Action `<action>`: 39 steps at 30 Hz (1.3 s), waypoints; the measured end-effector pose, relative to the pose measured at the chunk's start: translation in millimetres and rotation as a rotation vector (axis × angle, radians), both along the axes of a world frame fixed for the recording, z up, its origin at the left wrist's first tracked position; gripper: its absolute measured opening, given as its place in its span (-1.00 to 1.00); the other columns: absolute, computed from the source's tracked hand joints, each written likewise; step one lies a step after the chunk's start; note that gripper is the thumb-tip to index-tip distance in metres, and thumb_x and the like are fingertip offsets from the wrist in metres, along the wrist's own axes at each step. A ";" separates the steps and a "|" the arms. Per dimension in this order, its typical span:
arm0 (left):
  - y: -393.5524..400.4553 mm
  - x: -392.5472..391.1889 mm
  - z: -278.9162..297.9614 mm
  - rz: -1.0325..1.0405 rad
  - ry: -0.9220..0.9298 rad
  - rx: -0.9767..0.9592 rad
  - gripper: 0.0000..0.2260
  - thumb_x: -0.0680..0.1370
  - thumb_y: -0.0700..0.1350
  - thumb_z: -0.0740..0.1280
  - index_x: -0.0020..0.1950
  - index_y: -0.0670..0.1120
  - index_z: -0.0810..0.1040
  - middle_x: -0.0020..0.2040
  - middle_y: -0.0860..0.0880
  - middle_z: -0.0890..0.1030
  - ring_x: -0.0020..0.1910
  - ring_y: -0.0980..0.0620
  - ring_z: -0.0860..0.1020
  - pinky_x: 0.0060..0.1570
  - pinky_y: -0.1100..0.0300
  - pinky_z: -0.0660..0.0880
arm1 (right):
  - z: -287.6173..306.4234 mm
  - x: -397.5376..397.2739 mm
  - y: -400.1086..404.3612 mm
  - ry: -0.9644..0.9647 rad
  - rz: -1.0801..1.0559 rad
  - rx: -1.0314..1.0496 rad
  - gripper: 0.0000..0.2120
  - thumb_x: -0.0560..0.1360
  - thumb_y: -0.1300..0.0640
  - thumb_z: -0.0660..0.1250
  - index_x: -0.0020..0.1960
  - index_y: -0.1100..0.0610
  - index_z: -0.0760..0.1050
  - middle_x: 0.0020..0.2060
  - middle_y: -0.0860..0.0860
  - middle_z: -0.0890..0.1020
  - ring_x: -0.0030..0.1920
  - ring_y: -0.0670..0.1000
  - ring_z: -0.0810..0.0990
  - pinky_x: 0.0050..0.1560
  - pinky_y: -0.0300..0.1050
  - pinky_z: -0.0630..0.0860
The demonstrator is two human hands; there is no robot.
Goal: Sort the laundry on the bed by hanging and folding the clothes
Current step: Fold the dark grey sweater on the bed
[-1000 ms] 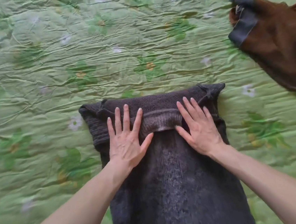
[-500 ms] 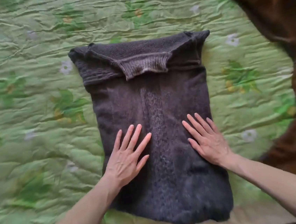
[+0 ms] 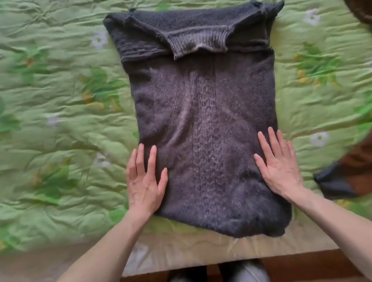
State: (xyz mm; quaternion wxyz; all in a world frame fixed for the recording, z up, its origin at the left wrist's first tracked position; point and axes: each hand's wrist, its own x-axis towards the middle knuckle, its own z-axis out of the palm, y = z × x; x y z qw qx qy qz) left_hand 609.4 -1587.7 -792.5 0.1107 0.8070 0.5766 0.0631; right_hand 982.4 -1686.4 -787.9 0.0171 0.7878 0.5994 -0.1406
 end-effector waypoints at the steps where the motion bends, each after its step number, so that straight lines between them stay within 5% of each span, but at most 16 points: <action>1: 0.1 0.6 3.4 0.051 -0.032 -0.015 -0.34 0.63 0.12 0.31 0.66 -0.12 0.26 0.60 -0.23 0.28 0.54 -0.26 0.31 0.53 -0.14 0.25 | 1.4 -3.2 0.2 0.005 -0.022 -0.016 -0.35 0.65 -0.16 -0.03 0.69 0.04 0.05 0.69 0.07 0.02 0.67 0.16 0.02 0.62 0.25 0.07; 5: 4.8 13.0 14.5 0.275 -0.292 -0.153 -0.30 0.51 0.03 0.53 0.55 -0.09 0.29 0.31 -0.16 0.50 0.23 -0.18 0.52 0.28 -0.08 0.47 | 4.9 -12.9 -4.6 0.136 -0.145 0.108 -0.34 0.69 -0.07 0.16 0.70 0.10 0.03 0.68 0.11 0.04 0.66 0.16 0.08 0.61 0.18 0.11; 9: -7.4 7.6 26.7 0.552 -0.534 -0.497 -0.65 0.48 0.01 0.59 0.18 0.01 0.56 -0.04 0.14 0.70 -0.06 0.07 0.66 -0.02 0.18 0.55 | 19.7 -28.1 -33.1 0.375 -0.420 0.219 -0.13 0.54 0.01 0.49 0.67 0.12 0.07 0.57 0.14 0.29 0.56 0.11 0.27 0.55 0.00 0.19; 12: -21.2 -6.7 34.5 0.670 -0.801 -0.786 -0.76 0.38 0.02 0.64 -0.04 -0.04 0.72 -0.16 0.15 0.76 -0.15 0.19 0.68 -0.19 0.41 0.55 | 28.5 -34.4 -60.0 0.522 -0.691 0.186 -0.40 0.50 -0.04 0.53 0.45 0.08 0.41 0.26 0.05 0.59 0.31 0.10 0.54 0.33 -0.04 0.44; 14: -24.7 -18.4 45.3 0.671 -0.791 -1.010 -0.67 0.27 0.12 0.64 -0.09 -0.05 0.76 -0.13 0.08 0.77 -0.19 0.16 0.71 -0.26 0.40 0.55 | 34.5 -29.6 -74.3 0.772 -0.800 0.061 -0.67 0.51 -0.02 0.54 0.21 0.04 0.58 0.02 -0.13 0.70 0.13 -0.01 0.69 0.08 -0.20 0.58; 17: -26.3 -36.4 61.8 0.512 -0.589 -1.267 -0.53 0.33 0.14 0.65 0.16 -0.03 0.72 0.07 0.04 0.77 0.02 0.07 0.74 -0.01 0.26 0.61 | 39.3 -11.2 -92.5 1.058 -0.739 -0.192 -0.71 0.50 0.12 0.55 0.20 0.13 0.64 -0.11 -0.22 0.75 -0.05 -0.21 0.72 -0.13 -0.39 0.59; 19: -28.7 -42.1 71.4 0.441 -0.470 -1.272 -0.56 0.40 0.09 0.64 0.23 0.00 0.69 0.09 0.08 0.76 0.08 0.08 0.72 0.12 0.20 0.57 | 47.5 1.3 -98.3 1.147 -0.727 -0.337 -0.69 0.52 0.12 0.53 0.22 0.17 0.64 -0.04 -0.11 0.77 -0.03 -0.13 0.75 -0.16 -0.32 0.62; 22: -36.7 -45.0 84.2 0.441 -0.430 -1.175 -0.79 0.50 -0.05 0.58 0.09 -0.05 0.72 -0.07 0.07 0.78 -0.04 0.10 0.73 -0.12 0.35 0.57 | 62.2 18.8 -108.1 1.117 -0.750 -0.309 -0.79 0.59 0.09 0.46 0.19 0.13 0.66 -0.02 -0.06 0.78 -0.07 -0.11 0.75 -0.23 -0.29 0.61; 26: -52.5 -49.1 92.3 0.671 -0.727 -0.857 -0.92 0.62 -0.09 0.46 0.00 -0.09 0.70 -0.18 0.12 0.76 -0.18 0.22 0.70 -0.25 0.39 0.56 | 76.2 23.9 -119.8 0.954 -0.786 -0.110 -0.85 0.62 0.11 0.41 0.14 0.15 0.65 -0.08 -0.06 0.76 -0.11 -0.09 0.74 -0.11 -0.25 0.61; 28: -66.0 -49.8 88.4 0.750 -0.761 -0.826 -0.84 0.64 -0.03 0.44 -0.05 -0.09 0.71 -0.16 0.07 0.76 -0.20 0.21 0.70 -0.29 0.37 0.56 | 74.0 18.6 -125.3 0.886 -0.762 -0.094 -0.85 0.63 0.14 0.41 0.06 0.24 0.62 -0.17 -0.04 0.73 -0.21 -0.16 0.70 -0.23 -0.36 0.54; 31: -85.7 -54.4 76.8 0.733 -0.679 -0.998 -0.77 0.55 0.07 0.53 0.06 -0.07 0.73 -0.07 0.05 0.78 -0.08 0.12 0.74 -0.22 0.36 0.60 | 65.5 12.0 -133.4 0.939 -0.765 -0.225 -0.82 0.60 0.15 0.43 0.10 0.26 0.61 -0.10 0.11 0.75 -0.20 -0.14 0.69 -0.21 -0.34 0.54; 34: -92.6 -62.3 68.6 0.579 -0.565 -1.107 -0.72 0.51 -0.06 0.59 0.18 -0.07 0.67 -0.01 -0.03 0.77 -0.16 0.12 0.73 -0.24 0.29 0.61 | 58.6 10.4 -141.5 0.969 -0.693 -0.392 -0.75 0.56 0.16 0.48 0.21 0.20 0.61 0.03 0.07 0.74 -0.09 -0.12 0.67 -0.06 -0.27 0.63; 36: -95.1 -64.6 64.4 0.482 -0.449 -1.047 -0.73 0.55 -0.19 0.52 0.22 -0.10 0.61 0.02 -0.12 0.74 -0.27 0.11 0.70 -0.30 0.21 0.62 | 57.5 10.1 -145.8 0.988 -0.694 -0.395 -0.75 0.58 0.23 0.45 0.25 0.18 0.55 0.14 0.13 0.70 0.01 -0.05 0.69 0.09 -0.11 0.68; 39: -104.3 -60.9 61.3 0.430 -0.283 -0.834 -0.70 0.55 -0.19 0.46 0.24 -0.12 0.49 0.07 -0.11 0.67 -0.10 -0.07 0.66 -0.08 -0.03 0.62 | 60.0 5.2 -152.2 0.812 -0.628 -0.325 -0.80 0.59 0.14 0.45 0.17 0.13 0.52 0.02 0.12 0.72 0.02 0.13 0.70 0.08 0.14 0.65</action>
